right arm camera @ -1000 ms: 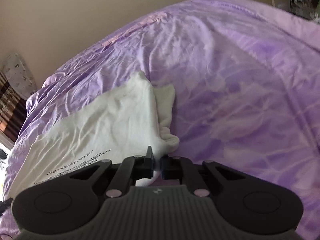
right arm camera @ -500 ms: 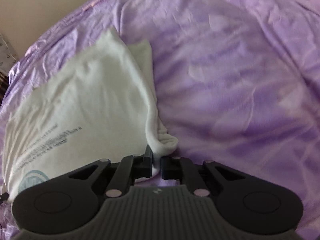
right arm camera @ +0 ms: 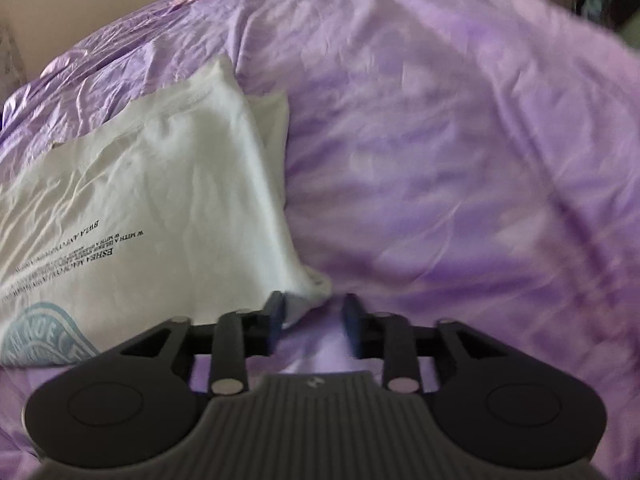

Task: Fold small clothes

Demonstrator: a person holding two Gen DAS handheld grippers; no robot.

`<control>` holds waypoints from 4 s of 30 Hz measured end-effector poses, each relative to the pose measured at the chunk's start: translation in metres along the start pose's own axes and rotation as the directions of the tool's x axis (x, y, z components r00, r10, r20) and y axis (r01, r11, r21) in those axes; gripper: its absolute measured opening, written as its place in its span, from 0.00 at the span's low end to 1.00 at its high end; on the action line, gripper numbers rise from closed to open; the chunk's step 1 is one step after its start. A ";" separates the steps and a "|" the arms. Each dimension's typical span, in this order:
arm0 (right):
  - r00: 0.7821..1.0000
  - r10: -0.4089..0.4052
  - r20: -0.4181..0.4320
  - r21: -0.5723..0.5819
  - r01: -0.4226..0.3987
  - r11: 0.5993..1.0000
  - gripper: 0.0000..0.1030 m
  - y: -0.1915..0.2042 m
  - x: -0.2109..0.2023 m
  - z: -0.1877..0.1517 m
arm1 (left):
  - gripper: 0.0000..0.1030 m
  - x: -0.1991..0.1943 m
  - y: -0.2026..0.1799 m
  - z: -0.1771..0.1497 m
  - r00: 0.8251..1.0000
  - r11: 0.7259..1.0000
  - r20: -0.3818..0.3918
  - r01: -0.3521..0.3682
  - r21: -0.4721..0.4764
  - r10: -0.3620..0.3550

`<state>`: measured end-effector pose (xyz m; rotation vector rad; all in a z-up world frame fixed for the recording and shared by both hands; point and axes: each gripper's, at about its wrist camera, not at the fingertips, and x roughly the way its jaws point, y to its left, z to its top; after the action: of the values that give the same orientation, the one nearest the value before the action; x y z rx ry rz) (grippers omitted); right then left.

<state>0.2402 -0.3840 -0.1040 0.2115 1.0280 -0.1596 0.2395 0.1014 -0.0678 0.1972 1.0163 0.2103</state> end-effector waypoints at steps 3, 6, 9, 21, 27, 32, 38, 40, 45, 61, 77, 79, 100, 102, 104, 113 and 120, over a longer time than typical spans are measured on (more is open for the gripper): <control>0.998 -0.030 0.047 -0.065 0.033 0.997 0.41 0.001 -0.016 0.012 | 0.33 -0.009 0.003 0.009 0.998 0.999 0.047 -0.031 0.034 0.030; 0.999 -0.004 0.049 -0.101 0.009 0.995 0.44 0.003 -0.018 0.028 | 0.33 -0.008 0.005 0.023 0.999 0.999 0.045 -0.015 0.032 0.014; 0.999 0.025 0.032 -0.119 -0.021 0.993 0.44 0.010 -0.010 0.046 | 0.33 -0.001 0.001 0.035 0.999 1.000 0.032 -0.005 0.026 0.005; 0.978 0.196 -0.073 -0.022 -0.198 0.980 0.52 0.015 0.065 0.106 | 0.33 0.034 -0.022 0.066 0.998 0.998 -0.002 0.060 -0.016 -0.060; 0.951 0.287 -0.114 0.100 -0.276 0.956 0.52 0.001 0.107 0.117 | 0.34 0.046 -0.028 0.071 0.996 0.996 -0.008 0.084 -0.003 -0.084; 0.931 0.348 -0.112 0.210 -0.321 0.924 0.34 -0.009 0.131 0.118 | 0.35 0.056 -0.031 0.070 0.995 0.996 -0.023 0.092 0.001 -0.092; 0.933 0.345 -0.104 0.161 -0.327 0.931 0.06 0.008 0.121 0.121 | 0.35 0.055 -0.023 0.071 0.993 0.993 -0.018 0.115 -0.037 -0.116; 0.945 0.314 -0.089 0.119 -0.303 0.945 0.04 0.018 0.107 0.125 | 0.35 0.052 -0.018 0.070 0.992 0.991 -0.008 0.126 -0.048 -0.127; 0.956 0.287 -0.054 0.053 -0.284 0.957 0.04 0.045 0.056 0.143 | 0.35 0.040 -0.004 0.067 0.989 0.987 0.020 0.150 -0.062 -0.149; 0.925 0.378 -0.042 -0.078 -0.380 0.922 0.03 0.289 -0.043 0.179 | 0.34 0.003 0.073 0.051 0.968 0.960 0.067 0.250 -0.127 -0.243; 0.895 0.374 -0.245 -0.097 -0.406 0.909 0.03 0.450 0.076 0.082 | 0.34 0.044 0.118 0.024 0.952 0.937 0.033 0.304 -0.170 -0.303; 0.898 0.386 -0.212 -0.108 -0.414 0.904 0.03 0.448 0.061 0.084 | 0.34 0.048 0.117 0.027 0.948 0.932 0.041 0.317 -0.176 -0.315; 0.860 0.463 -0.213 -0.121 -0.494 0.861 0.18 0.461 0.050 0.055 | 0.34 0.035 0.108 0.025 0.935 0.919 0.038 0.352 -0.178 -0.351; 0.860 0.465 -0.210 -0.162 -0.500 0.851 0.18 0.463 0.035 0.056 | 0.34 0.023 0.107 0.026 0.937 0.922 0.051 0.349 -0.170 -0.345; 0.865 0.467 -0.184 -0.206 -0.499 0.842 0.21 0.459 0.013 0.056 | 0.34 0.011 0.108 0.026 0.931 0.915 0.071 0.364 -0.174 -0.357; 0.889 0.457 -0.038 -0.307 -0.445 0.841 0.29 0.377 -0.058 0.049 | 0.49 -0.021 0.106 0.024 0.848 0.793 0.144 0.529 -0.302 -0.511; 0.930 0.368 -0.019 -0.305 -0.355 0.883 0.37 0.282 -0.052 0.005 | 0.52 0.008 0.081 0.010 0.836 0.764 0.077 0.529 -0.369 -0.543</control>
<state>0.2825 -0.1106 -0.0285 0.1153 0.9419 0.3340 0.2455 0.1805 -0.0482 -0.4571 1.0070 -0.1222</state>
